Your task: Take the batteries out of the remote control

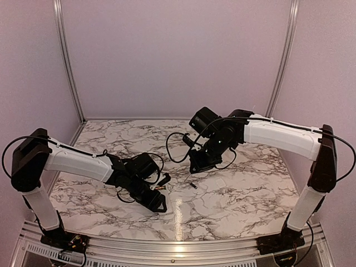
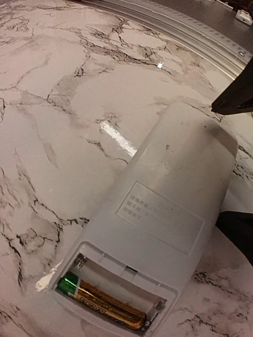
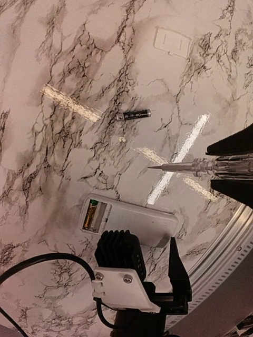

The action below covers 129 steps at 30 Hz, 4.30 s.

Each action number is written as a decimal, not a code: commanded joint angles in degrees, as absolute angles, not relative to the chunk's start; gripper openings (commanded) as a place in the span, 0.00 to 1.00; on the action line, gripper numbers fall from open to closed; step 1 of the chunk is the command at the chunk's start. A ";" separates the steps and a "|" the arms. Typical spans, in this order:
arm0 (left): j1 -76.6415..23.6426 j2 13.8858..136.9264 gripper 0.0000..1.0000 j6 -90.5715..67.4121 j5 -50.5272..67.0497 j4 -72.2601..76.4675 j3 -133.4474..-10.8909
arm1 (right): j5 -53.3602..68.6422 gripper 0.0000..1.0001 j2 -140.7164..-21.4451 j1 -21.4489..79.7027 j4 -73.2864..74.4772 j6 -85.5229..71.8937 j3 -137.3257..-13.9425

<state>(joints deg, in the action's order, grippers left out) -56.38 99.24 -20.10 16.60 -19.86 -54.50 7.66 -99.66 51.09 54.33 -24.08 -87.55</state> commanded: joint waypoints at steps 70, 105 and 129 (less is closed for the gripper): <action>-45.00 110.95 0.71 64.49 24.85 -24.29 -62.59 | 2.77 0.00 -78.80 49.83 63.81 -33.46 -78.64; -44.41 96.66 0.48 26.27 31.40 2.27 -52.40 | 16.60 0.00 -85.35 49.83 43.48 -35.94 -77.68; -47.64 88.55 0.44 22.39 24.49 13.36 -48.81 | 20.95 0.00 -100.68 49.84 43.85 -31.70 -92.51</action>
